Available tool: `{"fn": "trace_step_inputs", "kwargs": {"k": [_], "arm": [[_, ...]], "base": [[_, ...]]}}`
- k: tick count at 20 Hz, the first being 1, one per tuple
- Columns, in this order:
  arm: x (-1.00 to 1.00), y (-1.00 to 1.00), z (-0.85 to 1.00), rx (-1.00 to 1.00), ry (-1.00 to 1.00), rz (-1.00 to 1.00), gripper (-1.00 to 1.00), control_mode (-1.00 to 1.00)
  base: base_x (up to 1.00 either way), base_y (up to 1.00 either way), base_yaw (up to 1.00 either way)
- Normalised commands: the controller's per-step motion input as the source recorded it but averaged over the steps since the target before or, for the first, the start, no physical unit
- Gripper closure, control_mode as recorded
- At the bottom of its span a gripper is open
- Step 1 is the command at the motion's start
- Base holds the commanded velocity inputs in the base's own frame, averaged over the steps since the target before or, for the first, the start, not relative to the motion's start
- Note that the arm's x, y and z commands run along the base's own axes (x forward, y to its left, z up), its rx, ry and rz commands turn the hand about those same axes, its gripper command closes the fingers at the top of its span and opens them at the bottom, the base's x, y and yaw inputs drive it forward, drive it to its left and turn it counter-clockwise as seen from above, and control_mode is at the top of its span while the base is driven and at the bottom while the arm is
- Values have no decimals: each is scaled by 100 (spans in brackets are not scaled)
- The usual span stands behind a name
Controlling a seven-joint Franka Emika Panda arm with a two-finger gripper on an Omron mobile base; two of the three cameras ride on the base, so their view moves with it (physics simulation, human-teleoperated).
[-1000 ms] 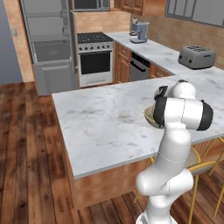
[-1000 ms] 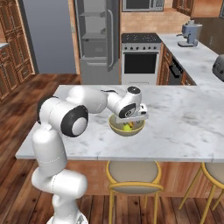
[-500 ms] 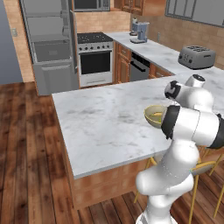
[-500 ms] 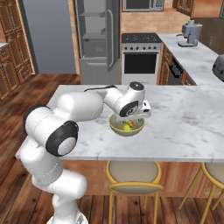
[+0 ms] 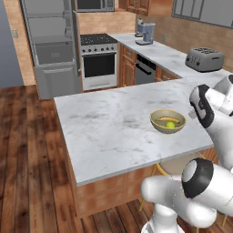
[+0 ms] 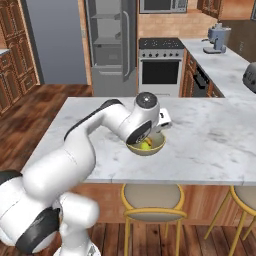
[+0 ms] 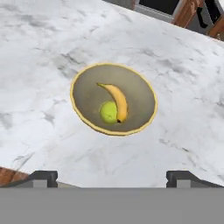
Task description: Retrieve the pear and banana from the fridge and place them into the bowl on the dining table.
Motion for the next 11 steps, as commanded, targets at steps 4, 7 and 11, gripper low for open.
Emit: {"fn": "trace_step_inputs", "kwargs": {"k": [4,7,11], "arm": [[-94,39,79,-20,-17,10,-100,-100],[-74,61,60,-24,-7,13,-100,-100],[-67,72,45,-27,-1,14,-100,-100]], "base": [[0,0,0],[0,0,0],[0,0,0]]}}
